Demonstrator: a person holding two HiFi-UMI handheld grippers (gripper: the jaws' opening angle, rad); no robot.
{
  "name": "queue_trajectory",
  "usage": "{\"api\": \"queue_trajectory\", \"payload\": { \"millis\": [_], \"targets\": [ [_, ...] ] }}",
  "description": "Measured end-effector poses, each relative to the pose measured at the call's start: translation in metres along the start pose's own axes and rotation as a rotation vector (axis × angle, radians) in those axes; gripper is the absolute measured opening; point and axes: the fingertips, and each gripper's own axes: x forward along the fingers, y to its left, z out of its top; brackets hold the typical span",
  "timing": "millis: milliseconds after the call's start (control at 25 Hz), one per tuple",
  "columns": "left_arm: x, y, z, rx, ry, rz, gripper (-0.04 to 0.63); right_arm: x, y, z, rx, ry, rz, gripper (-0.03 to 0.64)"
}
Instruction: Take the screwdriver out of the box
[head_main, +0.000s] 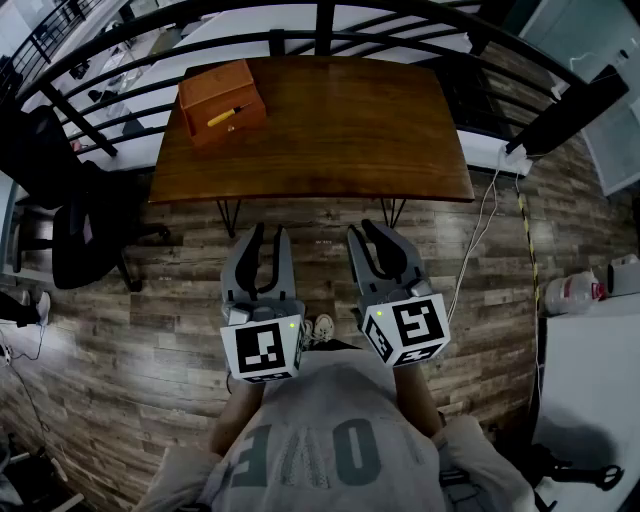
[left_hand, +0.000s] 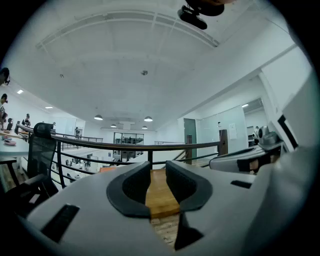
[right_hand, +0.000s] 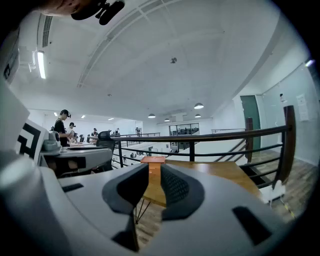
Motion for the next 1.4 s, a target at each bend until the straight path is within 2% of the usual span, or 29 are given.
{"api": "queue_trajectory", "payload": {
  "millis": [320, 520, 720, 920, 1000, 1160, 1200, 1280, 1400],
  "targets": [
    [0.004, 0.000, -0.005, 0.005, 0.012, 0.030, 0.089, 0.002, -0.013, -0.004, -0.005, 0.020, 0.010, 0.083],
    [0.007, -0.001, -0.007, 0.000, 0.017, 0.052, 0.097, 0.002, -0.023, -0.011, 0.024, 0.035, 0.016, 0.083],
    [0.010, -0.005, -0.009, 0.000, 0.015, 0.063, 0.104, 0.000, -0.031, -0.009, 0.083, 0.001, 0.044, 0.084],
    [0.008, -0.005, -0.011, -0.001, 0.016, 0.087, 0.107, -0.004, -0.040, -0.011, 0.073, 0.000, 0.034, 0.083],
    [0.008, -0.003, -0.009, 0.002, 0.015, 0.099, 0.107, -0.006, -0.043, -0.012, 0.068, 0.006, 0.027, 0.063],
    [0.012, 0.001, -0.007, 0.006, 0.011, 0.111, 0.117, -0.006, -0.044, -0.008, 0.024, 0.002, 0.037, 0.066],
    [0.013, 0.001, -0.006, 0.006, 0.005, 0.113, 0.118, -0.005, -0.043, -0.007, 0.014, 0.000, 0.048, 0.069],
    [0.016, 0.001, -0.004, 0.007, -0.011, 0.113, 0.120, -0.002, -0.042, -0.007, 0.003, 0.001, 0.071, 0.119],
    [0.026, 0.001, -0.003, 0.009, -0.030, 0.106, 0.120, 0.004, -0.046, -0.005, -0.001, -0.008, 0.075, 0.135]
  ]
}}
